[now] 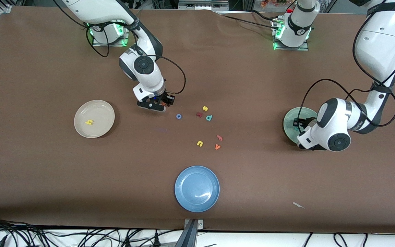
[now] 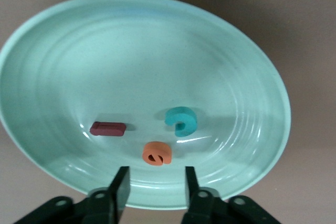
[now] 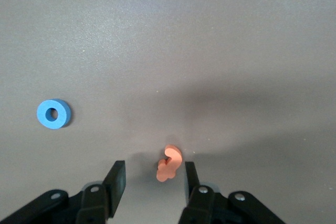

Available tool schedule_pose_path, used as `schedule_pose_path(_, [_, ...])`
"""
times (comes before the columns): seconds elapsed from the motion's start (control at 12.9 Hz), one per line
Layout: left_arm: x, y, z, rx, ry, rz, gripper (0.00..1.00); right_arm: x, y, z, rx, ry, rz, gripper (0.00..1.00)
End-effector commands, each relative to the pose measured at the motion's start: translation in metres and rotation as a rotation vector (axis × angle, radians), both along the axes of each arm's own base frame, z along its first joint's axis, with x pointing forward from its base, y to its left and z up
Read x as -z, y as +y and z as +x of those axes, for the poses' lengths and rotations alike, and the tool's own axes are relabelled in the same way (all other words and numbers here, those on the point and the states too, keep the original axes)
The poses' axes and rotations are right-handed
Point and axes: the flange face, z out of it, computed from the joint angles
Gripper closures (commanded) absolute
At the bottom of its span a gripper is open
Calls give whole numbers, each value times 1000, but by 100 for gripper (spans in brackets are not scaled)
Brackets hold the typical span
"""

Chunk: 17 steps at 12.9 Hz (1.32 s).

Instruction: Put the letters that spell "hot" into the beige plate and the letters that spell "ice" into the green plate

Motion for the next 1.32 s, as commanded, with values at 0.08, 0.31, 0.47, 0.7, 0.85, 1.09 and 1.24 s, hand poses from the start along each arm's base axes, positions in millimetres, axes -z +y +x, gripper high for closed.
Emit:
schedule_pose_path(0.08, [-66,5,8,23,-67,34,0,12,-1,-5,0,-4,9,54])
schedule_pose_path(0.31, [-137,-12,19,39,-172,51,0,17,-3,-8,-4,0,6,54])
schedule_pose_path(0.47, [-186,-13,27,32,-246,66,0,20,-4,-11,-8,3,3,54])
schedule_pose_path(0.7, [-258,-10,41,-5,-280,50,0,19,-6,-10,-10,0,-2,55])
schedule_pose_path(0.85, [-285,-13,41,-12,-255,51,0,16,-7,-9,-9,-2,-6,55])
schedule_pose_path(1.09, [-289,-24,40,2,-258,54,0,16,-8,-10,-8,-1,-8,55])
schedule_pose_path(1.24, [-290,-23,41,0,-264,55,0,17,-8,-10,-7,-1,-5,60])
